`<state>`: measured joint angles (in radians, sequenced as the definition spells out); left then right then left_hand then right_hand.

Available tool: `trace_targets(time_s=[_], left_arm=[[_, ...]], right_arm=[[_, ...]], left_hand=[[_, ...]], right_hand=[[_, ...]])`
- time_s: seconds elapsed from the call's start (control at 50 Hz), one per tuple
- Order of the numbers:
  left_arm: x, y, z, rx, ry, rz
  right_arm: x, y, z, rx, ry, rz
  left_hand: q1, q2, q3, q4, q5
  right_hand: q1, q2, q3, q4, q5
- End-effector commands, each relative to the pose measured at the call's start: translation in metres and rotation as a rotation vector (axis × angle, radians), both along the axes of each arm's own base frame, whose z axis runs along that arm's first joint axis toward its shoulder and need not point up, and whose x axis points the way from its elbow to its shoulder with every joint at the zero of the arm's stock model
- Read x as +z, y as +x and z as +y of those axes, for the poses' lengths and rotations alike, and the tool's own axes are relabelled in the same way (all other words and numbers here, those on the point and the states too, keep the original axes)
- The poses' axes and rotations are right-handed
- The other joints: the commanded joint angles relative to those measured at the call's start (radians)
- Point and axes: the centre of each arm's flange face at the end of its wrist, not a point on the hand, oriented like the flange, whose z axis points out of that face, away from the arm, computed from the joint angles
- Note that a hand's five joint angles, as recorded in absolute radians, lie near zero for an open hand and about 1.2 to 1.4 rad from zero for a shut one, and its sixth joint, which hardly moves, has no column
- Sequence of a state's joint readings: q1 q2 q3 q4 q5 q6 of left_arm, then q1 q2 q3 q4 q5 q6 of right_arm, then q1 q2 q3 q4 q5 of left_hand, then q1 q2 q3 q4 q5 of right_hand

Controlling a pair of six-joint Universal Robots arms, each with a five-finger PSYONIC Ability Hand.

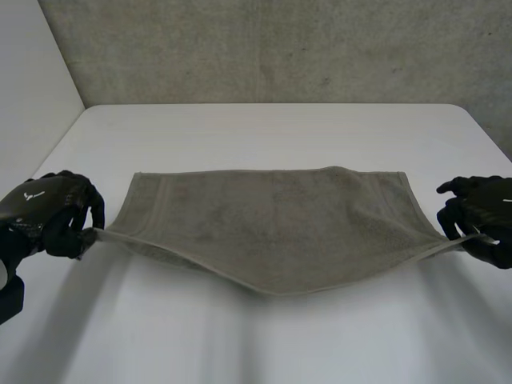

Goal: Fold the towel.

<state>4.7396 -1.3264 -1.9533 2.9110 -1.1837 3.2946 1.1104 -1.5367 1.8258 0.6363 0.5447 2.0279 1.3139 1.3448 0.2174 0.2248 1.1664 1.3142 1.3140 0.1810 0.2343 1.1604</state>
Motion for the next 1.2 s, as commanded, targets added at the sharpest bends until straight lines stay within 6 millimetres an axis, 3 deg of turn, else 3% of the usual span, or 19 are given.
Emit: trace_targets(time_s=[0.02,0.14,0.18,0.2,0.24,0.26,0.3,0.34,0.46,0.52,0.68,0.86,1.12,1.14,1.16,1.18,1.2], left_arm=[[-0.021,-0.005,-0.048,-0.023,0.048,-0.011],[-0.035,-0.016,-0.084,-0.052,0.07,-0.002],[-0.045,-0.025,-0.107,-0.066,0.076,-0.006],[-0.045,-0.025,-0.108,-0.066,0.076,-0.006],[-0.048,-0.028,-0.119,-0.057,0.07,-0.015],[-0.051,-0.031,-0.129,-0.043,0.063,-0.024],[-0.056,-0.034,-0.14,-0.024,0.058,-0.035],[-0.061,-0.036,-0.158,0.002,0.038,-0.047],[-0.075,-0.039,-0.183,0.01,0.014,-0.052],[-0.079,-0.042,-0.186,0.005,0.006,-0.051],[-0.09,-0.041,-0.21,0.071,-0.127,-0.04],[-0.099,-0.048,-0.216,0.065,-0.17,-0.038],[-0.116,-0.059,-0.23,0.046,-0.274,-0.022],[-0.116,-0.059,-0.23,0.046,-0.274,-0.022],[-0.118,-0.059,-0.231,0.045,-0.283,-0.02],[-0.119,-0.06,-0.232,0.042,-0.294,-0.017],[-0.119,-0.06,-0.232,0.042,-0.294,-0.017]], right_arm=[[-0.017,0.014,-0.035,0.117,0.035,-0.007],[-0.031,0.038,-0.066,0.172,0.04,0.025],[-0.039,0.048,-0.092,0.159,0.018,0.051],[-0.039,0.048,-0.092,0.159,0.018,0.051],[-0.041,0.056,-0.113,0.141,-0.016,0.05],[-0.041,0.056,-0.113,0.14,-0.016,0.05],[-0.043,0.062,-0.135,0.115,-0.058,0.023],[-0.044,0.063,-0.145,0.097,-0.076,0.001],[-0.049,0.071,-0.179,0.012,-0.204,-0.068],[-0.056,0.075,-0.193,-0.026,-0.265,-0.086],[-0.088,0.086,-0.206,-0.024,-0.25,-0.086],[-0.115,0.091,-0.215,-0.031,-0.237,-0.08],[-0.127,0.091,-0.227,-0.06,-0.318,-0.072],[-0.129,0.09,-0.228,-0.064,-0.329,-0.071],[-0.129,0.09,-0.228,-0.064,-0.329,-0.071],[-0.128,0.09,-0.23,-0.073,-0.344,-0.075],[-0.128,0.09,-0.23,-0.073,-0.344,-0.075]], left_hand=[[0.082,0.052,-0.043,-0.05,0.055],[0.082,0.052,-0.043,-0.05,0.055],[0.082,0.052,-0.043,-0.05,0.055],[0.082,0.052,-0.043,-0.05,0.055],[0.082,0.052,-0.043,-0.05,0.055],[0.082,0.052,-0.043,-0.05,0.055],[0.082,0.052,-0.043,-0.05,0.055],[0.082,0.052,-0.043,-0.05,0.055],[0.082,0.052,-0.043,-0.05,0.055],[0.082,0.052,-0.043,-0.05,0.055],[0.082,0.052,-0.043,-0.05,0.055],[0.082,0.052,-0.043,-0.05,0.055],[0.082,0.052,-0.043,-0.05,0.055],[0.082,0.052,-0.043,-0.05,0.055],[-0.039,-0.07,-0.043,-0.05,-0.066],[-0.407,-0.438,-0.043,-0.05,-0.434],[-0.41,-0.441,-0.043,-0.05,-0.437]], right_hand=[[0.082,0.082,-0.006,-0.06,0.061],[0.082,0.082,-0.006,-0.06,0.061],[0.082,0.082,-0.006,-0.06,0.061],[0.082,0.082,-0.006,-0.06,0.061],[0.082,0.082,-0.006,-0.06,0.061],[0.082,0.082,-0.006,-0.06,0.061],[0.082,0.082,-0.006,-0.06,0.061],[0.082,0.082,-0.006,-0.06,0.061],[0.082,0.082,-0.006,-0.06,0.061],[0.082,0.082,-0.006,-0.06,0.061],[0.082,0.082,-0.006,-0.06,0.061],[0.082,0.082,-0.006,-0.06,0.061],[0.066,0.066,-0.006,-0.06,0.045],[-0.411,-0.411,-0.006,-0.06,-0.432],[-0.416,-0.416,-0.006,-0.06,-0.437],[-0.867,-0.866,-0.006,-0.06,-0.887],[-0.871,-0.871,-0.006,-0.06,-0.892]])
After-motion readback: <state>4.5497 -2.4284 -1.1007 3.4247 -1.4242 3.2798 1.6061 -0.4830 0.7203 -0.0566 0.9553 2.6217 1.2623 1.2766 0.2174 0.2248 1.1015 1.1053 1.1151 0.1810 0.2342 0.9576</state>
